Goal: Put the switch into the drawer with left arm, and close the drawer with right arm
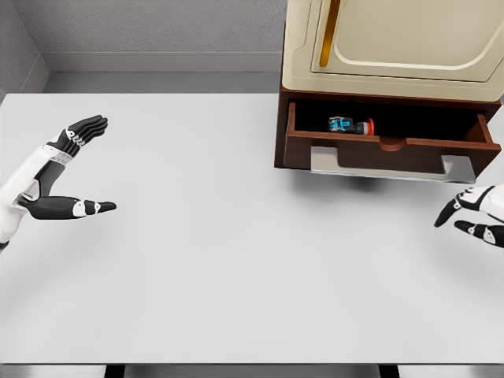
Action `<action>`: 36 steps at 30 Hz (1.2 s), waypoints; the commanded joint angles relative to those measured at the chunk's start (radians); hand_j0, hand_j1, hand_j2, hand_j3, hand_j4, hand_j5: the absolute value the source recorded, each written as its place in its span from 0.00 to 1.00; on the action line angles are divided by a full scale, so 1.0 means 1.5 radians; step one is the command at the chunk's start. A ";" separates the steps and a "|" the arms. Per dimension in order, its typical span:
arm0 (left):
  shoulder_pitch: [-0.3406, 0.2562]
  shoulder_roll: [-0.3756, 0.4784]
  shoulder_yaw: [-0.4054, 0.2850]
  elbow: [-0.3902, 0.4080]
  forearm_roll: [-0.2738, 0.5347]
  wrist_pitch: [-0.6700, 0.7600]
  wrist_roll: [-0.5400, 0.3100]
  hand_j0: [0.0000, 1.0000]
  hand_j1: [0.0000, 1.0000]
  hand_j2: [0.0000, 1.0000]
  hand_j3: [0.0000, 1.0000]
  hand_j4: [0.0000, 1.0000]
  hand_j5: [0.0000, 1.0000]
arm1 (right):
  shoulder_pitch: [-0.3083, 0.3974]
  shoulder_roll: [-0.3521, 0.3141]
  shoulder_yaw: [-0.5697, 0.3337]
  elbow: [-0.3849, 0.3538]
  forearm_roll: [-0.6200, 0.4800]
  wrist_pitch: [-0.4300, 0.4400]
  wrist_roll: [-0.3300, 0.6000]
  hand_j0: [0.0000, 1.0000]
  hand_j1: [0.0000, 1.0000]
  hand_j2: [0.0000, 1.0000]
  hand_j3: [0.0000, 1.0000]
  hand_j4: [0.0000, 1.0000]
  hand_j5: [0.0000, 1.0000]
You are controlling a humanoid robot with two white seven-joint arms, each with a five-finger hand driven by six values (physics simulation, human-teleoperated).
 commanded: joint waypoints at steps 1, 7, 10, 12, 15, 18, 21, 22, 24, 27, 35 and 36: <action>0.000 0.001 0.000 0.000 0.005 0.001 0.000 1.00 1.00 1.00 1.00 1.00 1.00 | -0.001 0.003 -0.002 0.000 -0.031 0.001 -0.005 0.51 0.51 0.51 0.51 0.51 0.51; 0.000 0.001 0.000 0.000 0.005 0.001 0.000 1.00 1.00 1.00 1.00 1.00 1.00 | 0.001 0.003 -0.001 -0.001 -0.062 0.001 -0.006 0.51 0.51 0.51 0.51 0.51 0.51; 0.000 0.001 0.000 0.000 0.005 0.001 0.000 1.00 1.00 1.00 1.00 1.00 1.00 | 0.000 0.003 -0.001 0.000 -0.065 0.001 -0.005 0.50 0.50 0.50 0.50 0.50 0.50; 0.000 0.001 0.000 0.000 0.005 0.001 0.000 1.00 1.00 1.00 1.00 1.00 1.00 | 0.000 0.003 -0.001 0.000 -0.064 0.001 -0.005 0.50 0.50 0.50 0.50 0.50 0.50; 0.000 0.001 0.000 -0.001 0.005 0.001 0.000 1.00 1.00 1.00 1.00 1.00 1.00 | 0.001 0.004 0.001 0.001 -0.063 0.001 -0.004 0.50 0.50 0.50 0.50 0.50 0.50; 0.000 0.001 0.000 -0.001 0.005 0.001 0.000 1.00 1.00 1.00 1.00 1.00 1.00 | 0.001 0.004 0.003 0.000 -0.063 0.001 -0.002 0.50 0.50 0.50 0.50 0.50 0.50; 0.000 0.001 0.000 -0.001 0.005 0.001 0.000 1.00 1.00 1.00 1.00 1.00 1.00 | -0.009 0.005 0.005 0.000 -0.062 0.001 -0.002 0.50 0.50 0.50 0.50 0.50 0.50; 0.000 0.001 0.000 -0.001 0.005 0.001 0.000 1.00 1.00 1.00 1.00 1.00 1.00 | -0.014 0.005 0.006 0.000 -0.062 0.001 -0.001 0.50 0.50 0.50 0.50 0.50 0.50; 0.000 0.001 0.000 -0.001 0.005 0.001 0.000 1.00 1.00 1.00 1.00 1.00 1.00 | -0.025 0.006 0.007 0.000 -0.060 0.001 -0.001 0.50 0.50 0.50 0.50 0.50 0.50; 0.000 0.001 0.000 -0.001 0.005 0.001 0.000 1.00 1.00 1.00 1.00 1.00 1.00 | -0.068 0.018 0.043 0.002 -0.059 0.001 0.000 0.50 0.50 0.50 0.50 0.50 0.50; 0.001 0.001 0.000 -0.002 0.005 0.001 0.000 1.00 1.00 1.00 1.00 1.00 1.00 | -0.073 0.007 0.044 0.009 -0.057 0.001 0.000 0.51 0.51 0.51 0.51 0.51 0.51; 0.001 0.001 0.000 -0.002 0.005 0.001 0.000 1.00 1.00 1.00 1.00 1.00 1.00 | -0.073 0.007 0.041 0.009 -0.061 0.001 0.000 0.51 0.51 0.51 0.51 0.51 0.51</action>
